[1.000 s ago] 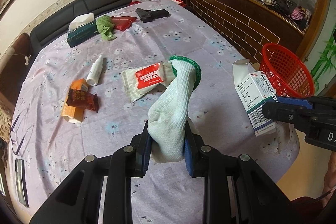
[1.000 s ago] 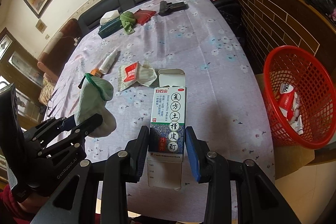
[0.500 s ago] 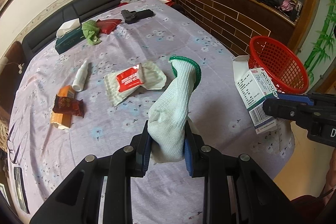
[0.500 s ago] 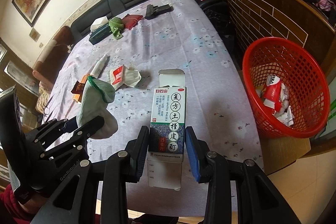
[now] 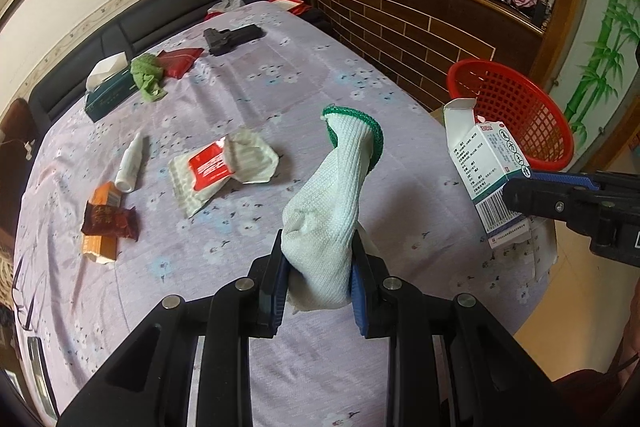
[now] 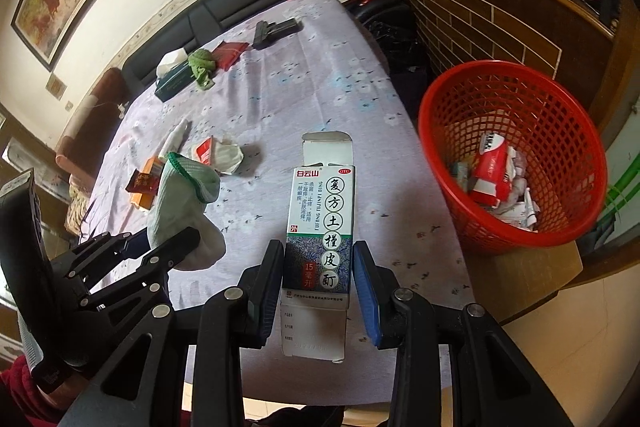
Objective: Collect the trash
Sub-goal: 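Carry the sock and medicine box toward the red wastebasket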
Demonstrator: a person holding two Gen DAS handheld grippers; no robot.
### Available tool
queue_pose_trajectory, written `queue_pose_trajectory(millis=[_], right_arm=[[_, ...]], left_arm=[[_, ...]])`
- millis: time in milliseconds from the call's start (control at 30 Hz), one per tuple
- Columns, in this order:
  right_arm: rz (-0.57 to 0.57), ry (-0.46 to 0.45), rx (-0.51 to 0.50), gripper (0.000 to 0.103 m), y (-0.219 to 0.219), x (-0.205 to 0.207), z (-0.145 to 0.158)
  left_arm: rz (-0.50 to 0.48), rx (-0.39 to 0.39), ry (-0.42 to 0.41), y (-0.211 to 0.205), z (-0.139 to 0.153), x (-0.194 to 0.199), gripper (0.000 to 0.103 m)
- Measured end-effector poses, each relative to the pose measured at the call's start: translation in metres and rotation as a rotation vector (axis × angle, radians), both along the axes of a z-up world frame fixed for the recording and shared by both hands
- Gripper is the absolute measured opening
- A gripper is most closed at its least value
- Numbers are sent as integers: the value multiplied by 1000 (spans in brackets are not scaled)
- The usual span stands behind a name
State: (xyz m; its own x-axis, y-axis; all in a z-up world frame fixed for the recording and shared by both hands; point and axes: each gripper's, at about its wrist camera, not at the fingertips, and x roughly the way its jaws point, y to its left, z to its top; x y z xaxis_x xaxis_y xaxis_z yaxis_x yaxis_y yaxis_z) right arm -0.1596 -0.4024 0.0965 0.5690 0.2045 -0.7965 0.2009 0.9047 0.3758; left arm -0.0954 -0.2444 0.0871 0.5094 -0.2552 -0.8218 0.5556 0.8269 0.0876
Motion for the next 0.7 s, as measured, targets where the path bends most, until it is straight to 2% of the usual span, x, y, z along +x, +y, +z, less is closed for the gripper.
queue_pose_trajectory(millis=[467, 700], right_arm=[[-108, -25, 34, 38, -39, -18, 4], [-206, -45, 62, 38, -73, -30, 10]], left_arm=[[-81, 21, -27, -37, 10, -1, 25], [-157, -11, -16, -66, 26, 2, 25]])
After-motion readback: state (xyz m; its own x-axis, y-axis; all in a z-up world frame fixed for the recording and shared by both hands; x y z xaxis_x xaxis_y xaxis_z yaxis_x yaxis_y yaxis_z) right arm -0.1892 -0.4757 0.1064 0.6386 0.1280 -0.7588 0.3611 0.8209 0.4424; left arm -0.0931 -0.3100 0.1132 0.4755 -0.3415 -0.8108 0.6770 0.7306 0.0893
